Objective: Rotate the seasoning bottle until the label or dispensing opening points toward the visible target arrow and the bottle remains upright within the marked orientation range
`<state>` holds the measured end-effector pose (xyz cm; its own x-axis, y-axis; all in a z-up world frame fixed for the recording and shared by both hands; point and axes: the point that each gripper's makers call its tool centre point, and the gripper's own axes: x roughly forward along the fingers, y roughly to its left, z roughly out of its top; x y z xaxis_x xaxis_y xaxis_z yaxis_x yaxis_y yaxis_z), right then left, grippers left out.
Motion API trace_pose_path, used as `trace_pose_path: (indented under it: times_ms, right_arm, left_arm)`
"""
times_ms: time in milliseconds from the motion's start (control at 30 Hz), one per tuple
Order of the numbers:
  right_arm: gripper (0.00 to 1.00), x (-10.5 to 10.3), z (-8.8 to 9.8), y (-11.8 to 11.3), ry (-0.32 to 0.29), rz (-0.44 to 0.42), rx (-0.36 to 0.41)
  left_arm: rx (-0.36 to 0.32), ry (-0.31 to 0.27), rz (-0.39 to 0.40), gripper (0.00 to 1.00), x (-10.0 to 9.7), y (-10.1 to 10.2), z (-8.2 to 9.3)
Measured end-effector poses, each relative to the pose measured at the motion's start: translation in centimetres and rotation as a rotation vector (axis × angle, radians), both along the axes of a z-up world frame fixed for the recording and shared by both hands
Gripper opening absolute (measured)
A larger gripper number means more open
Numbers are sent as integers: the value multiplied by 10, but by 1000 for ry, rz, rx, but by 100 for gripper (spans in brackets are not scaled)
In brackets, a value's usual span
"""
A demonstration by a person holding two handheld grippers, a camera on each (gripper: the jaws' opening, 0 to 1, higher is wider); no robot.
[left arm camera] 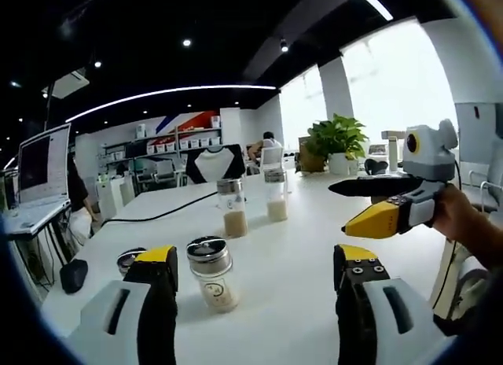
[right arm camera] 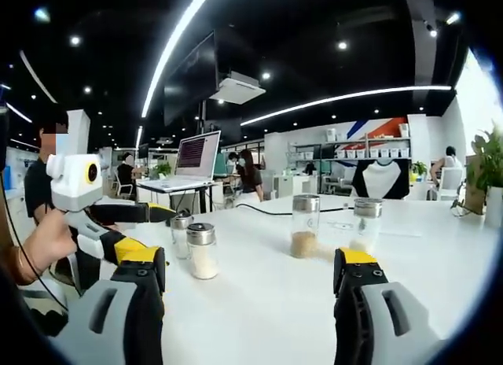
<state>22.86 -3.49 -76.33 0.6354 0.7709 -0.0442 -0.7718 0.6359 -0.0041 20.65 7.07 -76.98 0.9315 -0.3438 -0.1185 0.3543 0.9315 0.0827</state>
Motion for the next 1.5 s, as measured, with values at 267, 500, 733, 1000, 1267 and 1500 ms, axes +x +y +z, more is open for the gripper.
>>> trace_pose_path:
  times_ms: [267, 500, 733, 1000, 1267, 1500]
  right_arm:
    - [90, 2, -2, -13, 0, -22, -25]
    - [89, 5, -4, -21, 7, -38, -30]
    - [89, 6, -4, -28, 7, -52, -27]
    - [89, 10, -4, -42, 12, -75, -23]
    - [88, 13, -5, -53, 15, -92, -18]
    - [88, 14, -7, -62, 23, -107, -15]
  left_arm:
    - [-16, -14, -23, 85, 16, -4, 13]
    - [-15, -68, -20, 85, 34, 0, 34]
    - [-27, -67, -9, 84, 61, -4, 39]
    - [-29, -60, 1, 83, 85, -18, 40]
    - [-129, -68, 39, 83, 103, -24, 46]
    - [-135, -57, 50, 83, 122, -29, 47]
